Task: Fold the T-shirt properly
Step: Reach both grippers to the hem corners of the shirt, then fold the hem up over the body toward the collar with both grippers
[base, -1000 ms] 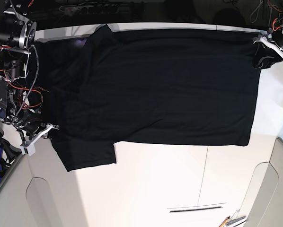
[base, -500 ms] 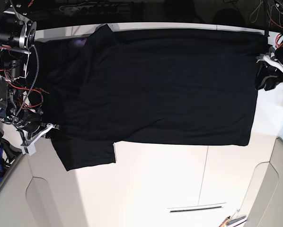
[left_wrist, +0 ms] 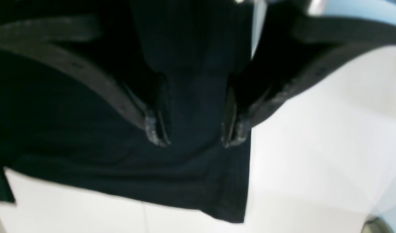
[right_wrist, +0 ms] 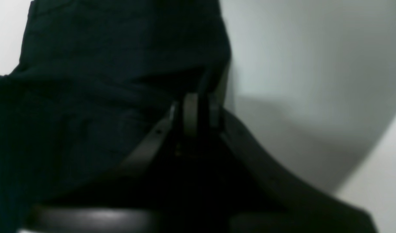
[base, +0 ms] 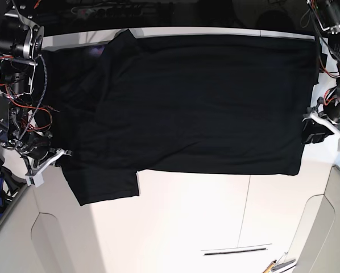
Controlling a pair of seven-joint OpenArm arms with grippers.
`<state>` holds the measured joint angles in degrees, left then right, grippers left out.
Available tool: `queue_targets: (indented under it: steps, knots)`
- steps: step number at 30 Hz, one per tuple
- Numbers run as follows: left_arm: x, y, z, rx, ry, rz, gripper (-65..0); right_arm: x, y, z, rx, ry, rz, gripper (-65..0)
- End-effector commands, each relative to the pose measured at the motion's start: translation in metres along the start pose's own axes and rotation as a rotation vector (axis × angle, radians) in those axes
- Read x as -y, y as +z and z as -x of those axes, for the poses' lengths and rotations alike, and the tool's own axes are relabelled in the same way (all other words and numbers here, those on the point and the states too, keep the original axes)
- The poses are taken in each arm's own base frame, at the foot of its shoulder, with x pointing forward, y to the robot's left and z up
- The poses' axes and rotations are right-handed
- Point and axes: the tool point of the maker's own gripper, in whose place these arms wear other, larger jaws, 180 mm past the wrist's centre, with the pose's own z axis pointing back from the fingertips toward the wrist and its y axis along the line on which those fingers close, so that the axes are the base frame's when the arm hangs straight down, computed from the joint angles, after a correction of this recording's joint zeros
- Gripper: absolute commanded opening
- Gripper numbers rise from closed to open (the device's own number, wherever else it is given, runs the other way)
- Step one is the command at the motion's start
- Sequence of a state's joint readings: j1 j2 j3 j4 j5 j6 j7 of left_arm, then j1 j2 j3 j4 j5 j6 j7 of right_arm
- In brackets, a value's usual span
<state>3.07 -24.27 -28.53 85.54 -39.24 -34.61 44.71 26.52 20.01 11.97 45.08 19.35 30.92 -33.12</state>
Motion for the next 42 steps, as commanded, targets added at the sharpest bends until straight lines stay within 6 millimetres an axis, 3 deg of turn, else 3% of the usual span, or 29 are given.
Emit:
queue_targets:
  steps: [1,8,12,15,19,26,38,40,42]
  knots:
    - [-0.005,-0.005,-0.028,0.062,-0.014,-0.006,-35.7,0.004,0.005,-0.02,0.04,0.017,0.007,-65.0]
    - [-0.017,-0.058,-0.06,0.04,0.041,-0.009,-35.4,0.004,0.005,-0.019,0.037,0.016,0.007,-65.0]
    - [-0.04,-0.074,-0.079,0.057,0.055,-0.097,-28.2,0.004,0.005,-0.018,0.036,0.017,0.007,-65.0]
    - [-0.05,-0.083,-0.084,0.037,0.058,-0.127,-27.4,0.004,0.005,-0.019,0.038,0.016,0.007,-65.0]
    - [-0.056,-0.095,-0.077,0.006,0.125,-0.13,-27.4,0.004,0.005,-0.019,0.038,0.016,0.007,-65.0]
    - [-0.068,-0.106,-0.043,-0.034,0.235,-0.15,-27.4,0.004,0.005,-0.019,0.037,0.016,0.007,-65.0]
    - [-0.03,-0.124,-0.03,-0.049,0.268,-0.046,-27.5,0.004,0.005,-0.019,0.037,0.017,0.007,-65.0]
    - [-0.029,-0.125,-0.031,-0.049,0.269,-0.045,-34.4,0.004,0.005,-0.019,0.037,0.016,0.007,-65.0]
    - [-0.031,-0.124,-0.033,-0.038,0.267,-0.049,-52.0,0.004,0.005,-0.019,0.038,0.016,0.007,-65.0]
